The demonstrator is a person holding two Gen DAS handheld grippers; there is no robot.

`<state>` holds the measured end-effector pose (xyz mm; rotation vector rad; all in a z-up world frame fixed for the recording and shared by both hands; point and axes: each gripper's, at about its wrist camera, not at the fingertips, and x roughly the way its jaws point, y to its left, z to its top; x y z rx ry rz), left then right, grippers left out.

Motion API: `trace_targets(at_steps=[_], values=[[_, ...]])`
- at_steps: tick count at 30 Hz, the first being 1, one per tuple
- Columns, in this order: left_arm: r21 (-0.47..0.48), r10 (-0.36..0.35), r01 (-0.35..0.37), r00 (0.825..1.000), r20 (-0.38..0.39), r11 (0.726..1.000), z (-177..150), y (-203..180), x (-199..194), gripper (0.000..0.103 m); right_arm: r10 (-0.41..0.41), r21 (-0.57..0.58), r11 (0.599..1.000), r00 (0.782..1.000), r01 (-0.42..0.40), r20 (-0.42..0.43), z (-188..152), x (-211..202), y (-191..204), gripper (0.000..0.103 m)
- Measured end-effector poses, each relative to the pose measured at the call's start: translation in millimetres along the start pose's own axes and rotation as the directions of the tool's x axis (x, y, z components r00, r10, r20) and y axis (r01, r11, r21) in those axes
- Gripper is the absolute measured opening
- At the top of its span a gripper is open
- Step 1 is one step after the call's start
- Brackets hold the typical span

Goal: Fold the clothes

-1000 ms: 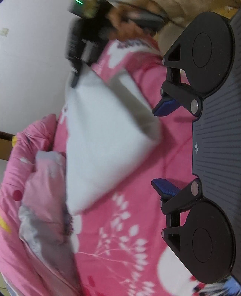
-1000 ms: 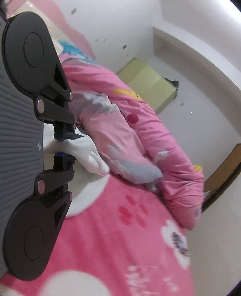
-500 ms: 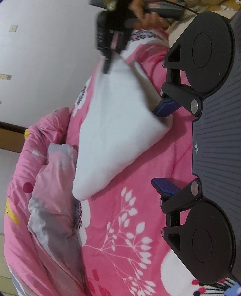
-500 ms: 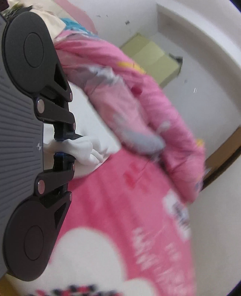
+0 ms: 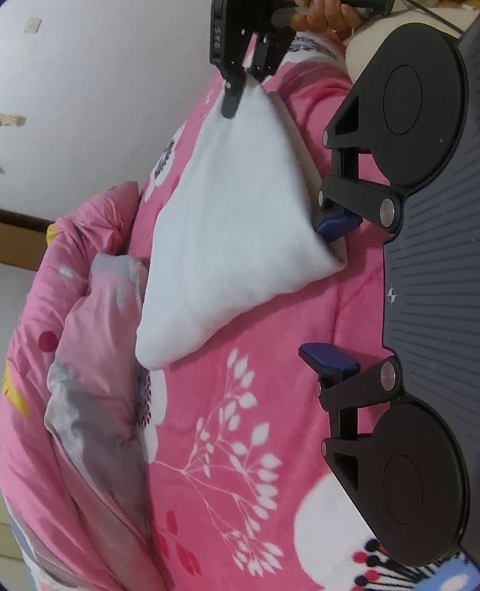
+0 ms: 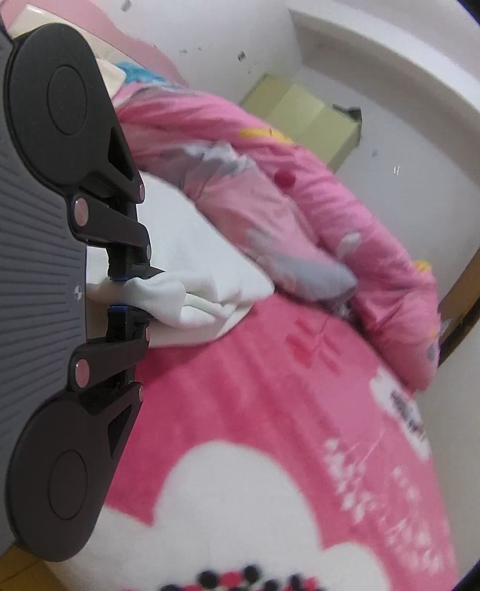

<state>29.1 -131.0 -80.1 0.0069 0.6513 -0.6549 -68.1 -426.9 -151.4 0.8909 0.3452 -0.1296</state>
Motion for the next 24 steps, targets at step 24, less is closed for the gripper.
trace_targets(at_steps=[24], values=[[-0.301, -0.323, 0.335, 0.942, 0.092, 0.893, -13, 71, -30, 0.068, 0.045, 0.246, 0.969, 0.997, -0.028, -0.063, 10, -40, -48, 0.046]])
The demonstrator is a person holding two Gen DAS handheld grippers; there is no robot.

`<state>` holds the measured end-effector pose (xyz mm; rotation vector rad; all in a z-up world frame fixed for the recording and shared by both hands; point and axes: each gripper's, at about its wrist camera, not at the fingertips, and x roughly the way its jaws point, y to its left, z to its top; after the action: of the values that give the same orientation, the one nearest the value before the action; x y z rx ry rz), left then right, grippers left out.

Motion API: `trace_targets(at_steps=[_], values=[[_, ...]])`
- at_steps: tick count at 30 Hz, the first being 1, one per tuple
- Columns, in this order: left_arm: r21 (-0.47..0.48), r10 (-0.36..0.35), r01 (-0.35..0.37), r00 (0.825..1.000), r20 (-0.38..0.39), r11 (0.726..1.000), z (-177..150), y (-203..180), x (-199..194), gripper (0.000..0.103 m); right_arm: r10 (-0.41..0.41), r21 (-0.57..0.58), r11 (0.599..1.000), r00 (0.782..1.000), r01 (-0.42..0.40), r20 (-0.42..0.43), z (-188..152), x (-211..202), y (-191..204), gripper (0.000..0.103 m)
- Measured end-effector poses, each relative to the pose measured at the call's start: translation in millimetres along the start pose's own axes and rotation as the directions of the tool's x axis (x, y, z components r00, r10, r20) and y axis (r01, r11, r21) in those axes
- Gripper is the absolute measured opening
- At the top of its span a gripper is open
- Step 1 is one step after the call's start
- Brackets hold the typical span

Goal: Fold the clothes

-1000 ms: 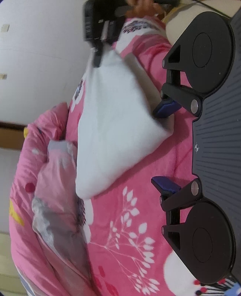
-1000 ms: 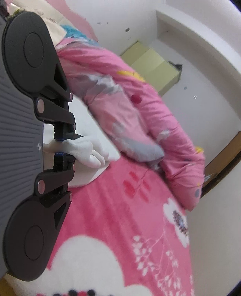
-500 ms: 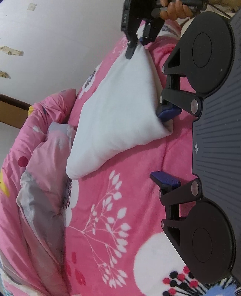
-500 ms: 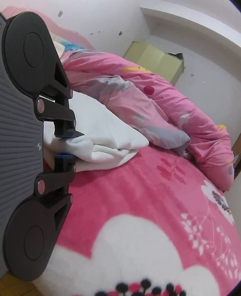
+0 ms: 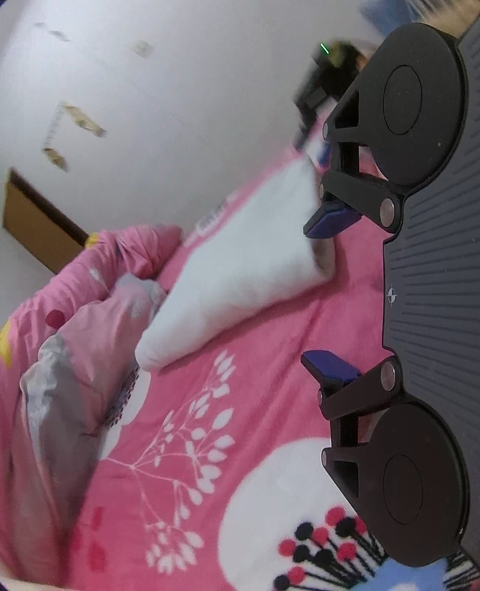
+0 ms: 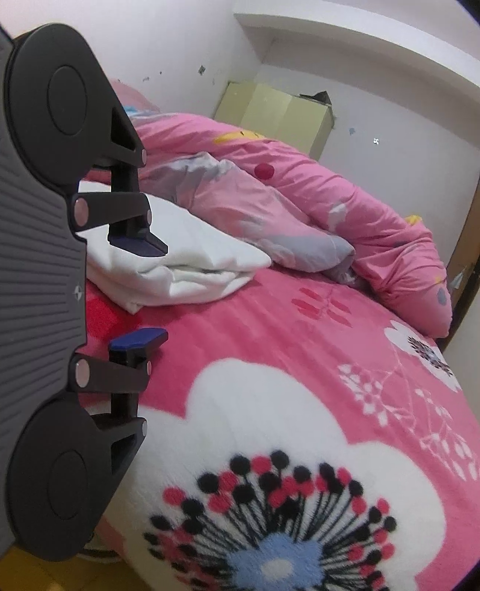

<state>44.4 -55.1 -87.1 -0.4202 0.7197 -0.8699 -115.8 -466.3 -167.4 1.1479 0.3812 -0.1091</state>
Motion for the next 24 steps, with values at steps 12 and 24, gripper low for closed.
trace_targets(at_steps=[12, 24], values=[[-0.051, 0.005, -0.014, 0.983, -0.181, 0.999, 21, -7, 60, 0.047, -0.036, -0.057, 0.998, 0.997, 0.032, -0.074, -8, 29, 15, 0.048], [-0.287, -0.206, 0.153, 0.964, -0.167, 0.946, 25, 30, 52, 0.01, 0.04, -0.09, 0.995, 0.997, -0.047, -0.073, -17, 27, 25, 0.018]])
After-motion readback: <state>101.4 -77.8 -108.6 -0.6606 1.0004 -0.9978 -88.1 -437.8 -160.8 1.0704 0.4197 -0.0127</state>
